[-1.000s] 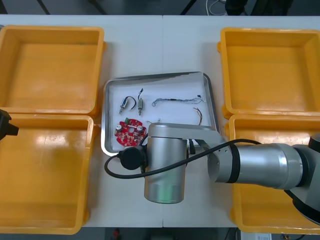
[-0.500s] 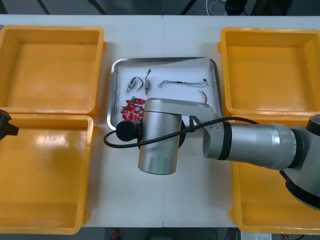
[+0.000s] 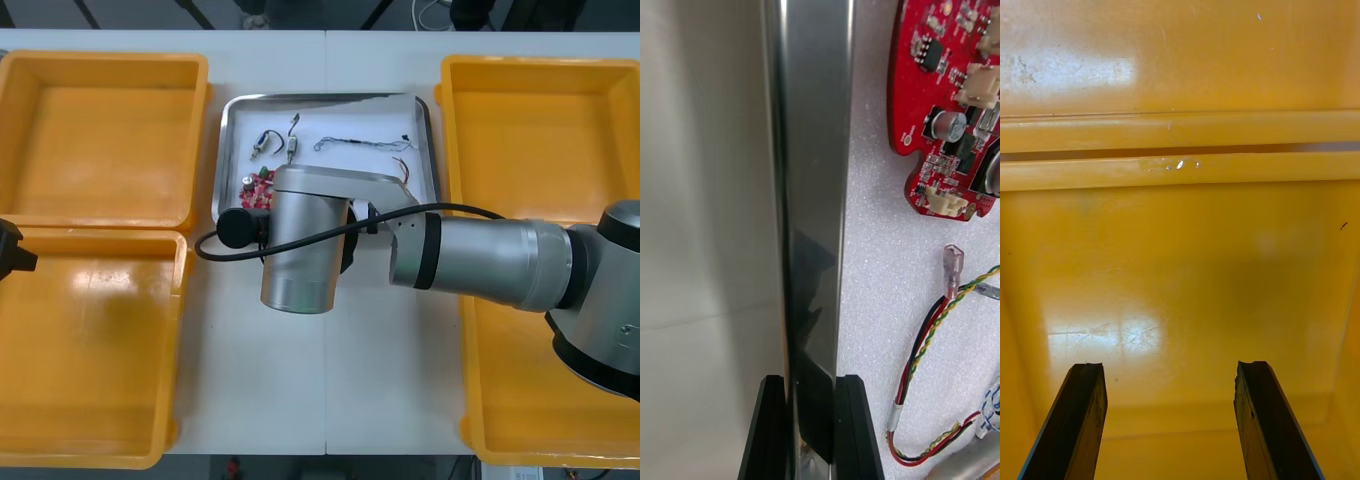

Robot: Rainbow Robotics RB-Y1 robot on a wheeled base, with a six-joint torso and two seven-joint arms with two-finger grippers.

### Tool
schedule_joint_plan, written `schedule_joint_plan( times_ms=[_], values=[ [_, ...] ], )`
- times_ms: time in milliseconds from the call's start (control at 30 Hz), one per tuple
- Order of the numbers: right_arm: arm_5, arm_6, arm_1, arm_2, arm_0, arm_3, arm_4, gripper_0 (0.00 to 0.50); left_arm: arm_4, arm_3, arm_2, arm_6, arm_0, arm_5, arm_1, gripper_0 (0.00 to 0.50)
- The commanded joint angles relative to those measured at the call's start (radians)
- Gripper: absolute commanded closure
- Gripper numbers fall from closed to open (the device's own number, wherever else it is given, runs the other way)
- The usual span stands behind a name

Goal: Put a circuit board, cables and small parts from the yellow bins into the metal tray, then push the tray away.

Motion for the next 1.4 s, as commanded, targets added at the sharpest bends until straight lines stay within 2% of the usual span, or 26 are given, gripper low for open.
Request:
schedule_joint_plan(
  times_ms=[33,667,1000,1400],
  values=[
    [-0.028,-0.032,0.035,-0.035,-0.079,0.039,0.014,0.500,0.008,-0.031,0.029,-0.015,0.018,0.007,0.038,0.000],
    [-0.134,-0.006,0.076,-0.055,-0.162,0.214,0.012,0.500,0.008,-0.031,0.029,-0.015,0.018,0.007,0.038,0.000],
    [-0.323,0.022,0.116,-0.057,-0.205,0.407,0.009,0.500,0.008,-0.031,0.029,-0.015,0.018,0.007,0.038,0.000],
    [-0.415,0.056,0.130,-0.057,-0.221,0.487,0.009,0.500,0.008,-0.031,0.029,-0.015,0.018,0.007,0.038,0.000]
  ],
)
